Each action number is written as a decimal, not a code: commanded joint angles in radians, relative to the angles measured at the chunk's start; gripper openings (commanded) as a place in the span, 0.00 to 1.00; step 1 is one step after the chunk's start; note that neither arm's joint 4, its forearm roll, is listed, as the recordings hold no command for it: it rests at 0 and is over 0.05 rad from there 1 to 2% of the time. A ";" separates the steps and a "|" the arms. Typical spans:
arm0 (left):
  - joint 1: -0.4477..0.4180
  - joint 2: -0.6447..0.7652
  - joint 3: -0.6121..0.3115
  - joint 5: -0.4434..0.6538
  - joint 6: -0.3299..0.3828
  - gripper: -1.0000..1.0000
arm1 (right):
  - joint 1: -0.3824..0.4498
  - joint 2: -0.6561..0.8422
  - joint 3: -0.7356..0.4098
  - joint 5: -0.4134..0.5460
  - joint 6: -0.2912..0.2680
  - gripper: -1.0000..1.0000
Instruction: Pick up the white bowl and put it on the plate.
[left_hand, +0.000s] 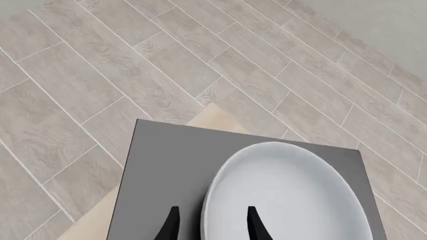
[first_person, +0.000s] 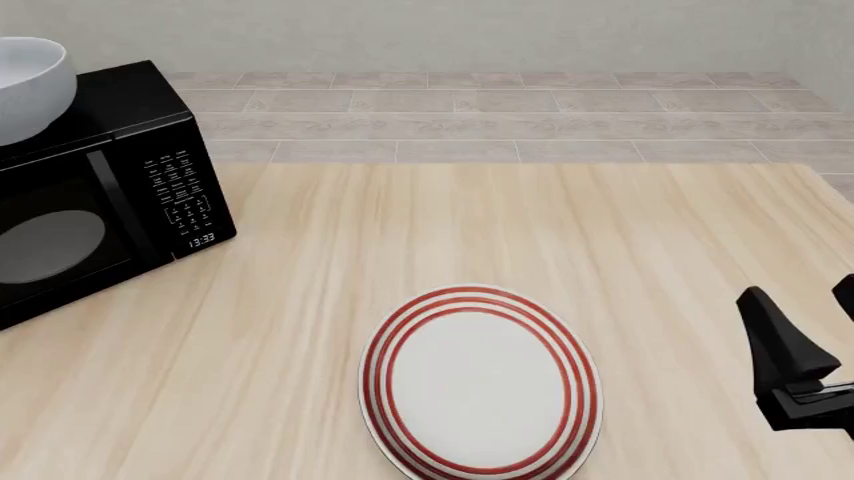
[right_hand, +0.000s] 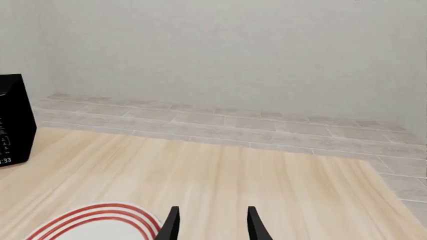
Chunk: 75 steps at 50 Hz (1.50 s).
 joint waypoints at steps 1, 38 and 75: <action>0.003 0.028 -0.008 -0.012 -0.002 1.00 | -0.003 0.003 0.000 -0.004 0.000 1.00; 0.018 -0.021 0.036 -0.050 -0.011 0.00 | -0.001 -0.015 0.000 0.009 -0.001 1.00; -0.360 -0.389 0.169 -0.048 -0.042 0.00 | -0.003 0.068 0.000 -0.061 -0.013 1.00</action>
